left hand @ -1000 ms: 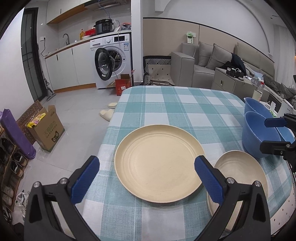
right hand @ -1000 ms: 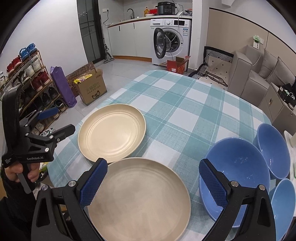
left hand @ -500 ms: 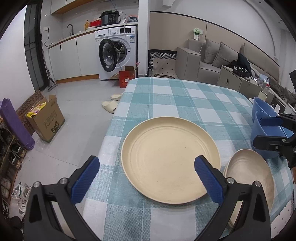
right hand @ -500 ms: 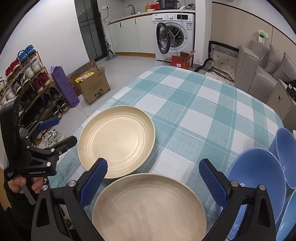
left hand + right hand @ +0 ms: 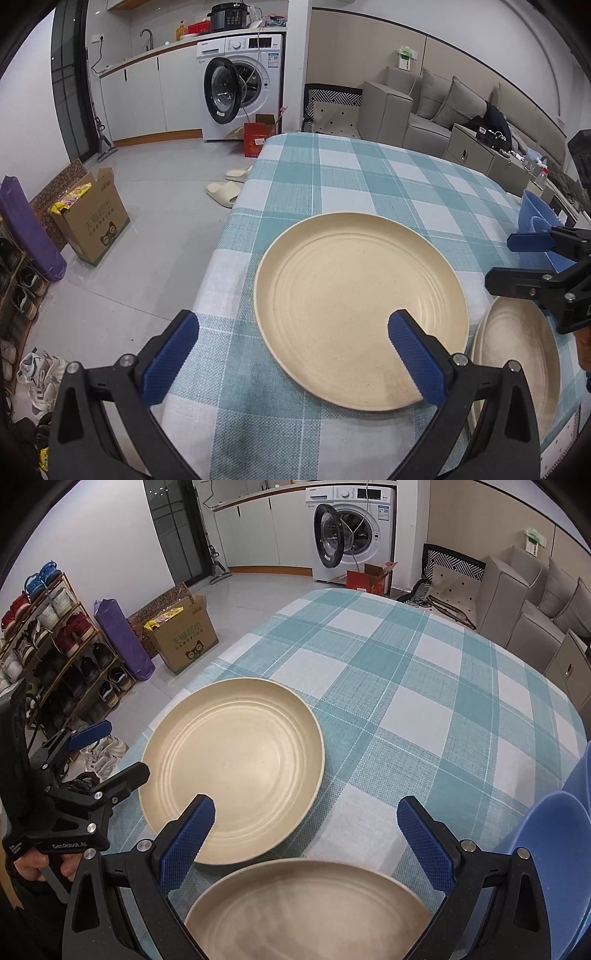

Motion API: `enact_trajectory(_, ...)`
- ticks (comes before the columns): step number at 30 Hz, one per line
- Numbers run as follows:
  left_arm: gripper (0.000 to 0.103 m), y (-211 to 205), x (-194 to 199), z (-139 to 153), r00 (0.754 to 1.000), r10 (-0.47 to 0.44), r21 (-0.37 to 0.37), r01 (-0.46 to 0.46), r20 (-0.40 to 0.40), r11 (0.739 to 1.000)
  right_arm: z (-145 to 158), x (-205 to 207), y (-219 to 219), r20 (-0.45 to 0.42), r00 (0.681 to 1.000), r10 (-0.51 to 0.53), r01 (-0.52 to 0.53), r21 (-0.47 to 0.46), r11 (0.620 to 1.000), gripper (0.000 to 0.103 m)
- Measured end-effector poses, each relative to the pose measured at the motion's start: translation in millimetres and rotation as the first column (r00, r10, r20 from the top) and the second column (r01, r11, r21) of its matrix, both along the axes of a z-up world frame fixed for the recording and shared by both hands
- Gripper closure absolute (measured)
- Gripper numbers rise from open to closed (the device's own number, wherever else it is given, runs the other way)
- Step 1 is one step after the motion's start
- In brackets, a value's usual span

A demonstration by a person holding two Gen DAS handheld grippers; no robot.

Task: Organize plates and bowls
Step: 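Close the left gripper on the stacked cream plates' rim while the right gripper grips the opposite rim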

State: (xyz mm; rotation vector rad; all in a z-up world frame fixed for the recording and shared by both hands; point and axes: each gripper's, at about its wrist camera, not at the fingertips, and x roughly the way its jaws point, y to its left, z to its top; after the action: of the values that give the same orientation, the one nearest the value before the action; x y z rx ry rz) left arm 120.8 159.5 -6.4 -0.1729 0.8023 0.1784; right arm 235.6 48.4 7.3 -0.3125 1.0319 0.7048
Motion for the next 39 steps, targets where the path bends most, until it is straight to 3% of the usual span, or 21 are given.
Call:
enact_trajectory(18, 0.002, 9.8, 7.2, -18.5, 0.999, 0.023, -0.045, -0.025, -0.04, 0.999, -41.3, 22.3, 17.5, -0.076, 0.997, -0.019, 0.015, -0.058, 0.998, 0.003)
enact_trajectory(22, 0.014, 8.6, 7.4, -20.3, 0.999, 0.014, -0.054, -0.016, -0.044, 0.998, -44.3, 23.1, 20.2, -0.076, 0.997, -0.012, 0.007, -0.065, 0.998, 0.004)
enact_trajectory(26, 0.015, 9.3, 7.9, -22.4, 0.999, 0.011, -0.07, -0.015, -0.049, 0.997, -45.8, 20.0, 24.0, -0.077, 0.997, 0.006, -0.011, -0.075, 0.997, 0.007)
enact_trajectory(27, 0.021, 9.5, 8.0, -22.9, 0.999, 0.009, -0.075, -0.012, -0.05, 0.997, -46.2, 19.7, 24.6, -0.078, 0.997, 0.008, -0.014, -0.076, 0.997, 0.008)
enact_trajectory(28, 0.027, 9.5, 8.5, -23.5, 0.998, 0.005, -0.08, -0.01, -0.055, 0.997, -47.1, 19.8, 25.2, -0.083, 0.997, 0.011, -0.017, -0.076, 0.997, 0.01)
enact_trajectory(32, 0.034, 10.3, 9.3, -26.6, 0.998, 0.003, -0.094, -0.01, -0.069, 0.996, -52.9, 21.0, 28.6, -0.105, 0.994, 0.017, -0.026, -0.083, 0.996, 0.022)
enact_trajectory(39, 0.052, 11.7, 9.7, -30.7, 0.997, -0.008, -0.124, -0.002, -0.082, 0.992, -59.0, 17.7, 35.8, -0.124, 0.992, 0.035, -0.046, -0.088, 0.995, 0.031)
